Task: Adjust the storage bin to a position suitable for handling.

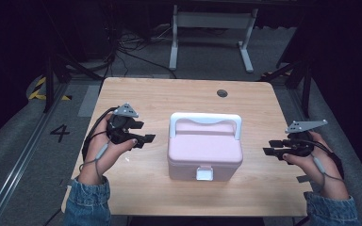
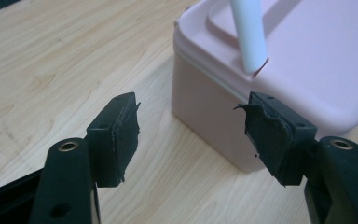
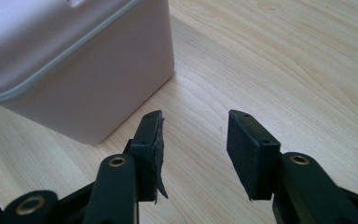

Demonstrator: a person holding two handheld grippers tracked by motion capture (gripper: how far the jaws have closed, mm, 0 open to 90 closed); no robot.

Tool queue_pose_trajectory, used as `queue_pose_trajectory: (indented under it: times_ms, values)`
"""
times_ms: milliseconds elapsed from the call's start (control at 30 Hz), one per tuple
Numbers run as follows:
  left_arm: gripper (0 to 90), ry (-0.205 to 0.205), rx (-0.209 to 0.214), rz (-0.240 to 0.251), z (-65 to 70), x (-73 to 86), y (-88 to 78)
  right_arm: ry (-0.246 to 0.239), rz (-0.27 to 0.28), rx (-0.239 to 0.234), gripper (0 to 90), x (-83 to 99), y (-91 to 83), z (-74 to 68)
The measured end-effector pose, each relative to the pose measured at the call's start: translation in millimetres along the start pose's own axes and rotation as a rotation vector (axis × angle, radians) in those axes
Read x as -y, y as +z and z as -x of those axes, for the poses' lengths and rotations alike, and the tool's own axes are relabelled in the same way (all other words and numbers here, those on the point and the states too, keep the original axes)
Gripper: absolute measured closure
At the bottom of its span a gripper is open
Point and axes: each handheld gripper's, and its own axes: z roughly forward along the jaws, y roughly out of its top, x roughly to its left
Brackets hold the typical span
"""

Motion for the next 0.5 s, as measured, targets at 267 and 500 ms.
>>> queue_pose_trajectory:
  times_ms: [267, 500]
  values:
    - [35.1, 0.018, 0.061, 0.073, 4.5, -11.0, 10.3, 0.01, -0.011, 0.009, 56.5, 7.5, -1.4, -1.0]
    - [34.0, 0.028, 0.079, 0.174, 15.9, -21.4, 34.3, 0.019, -0.021, 0.015, 55.5, 12.4, -0.9, -2.9]
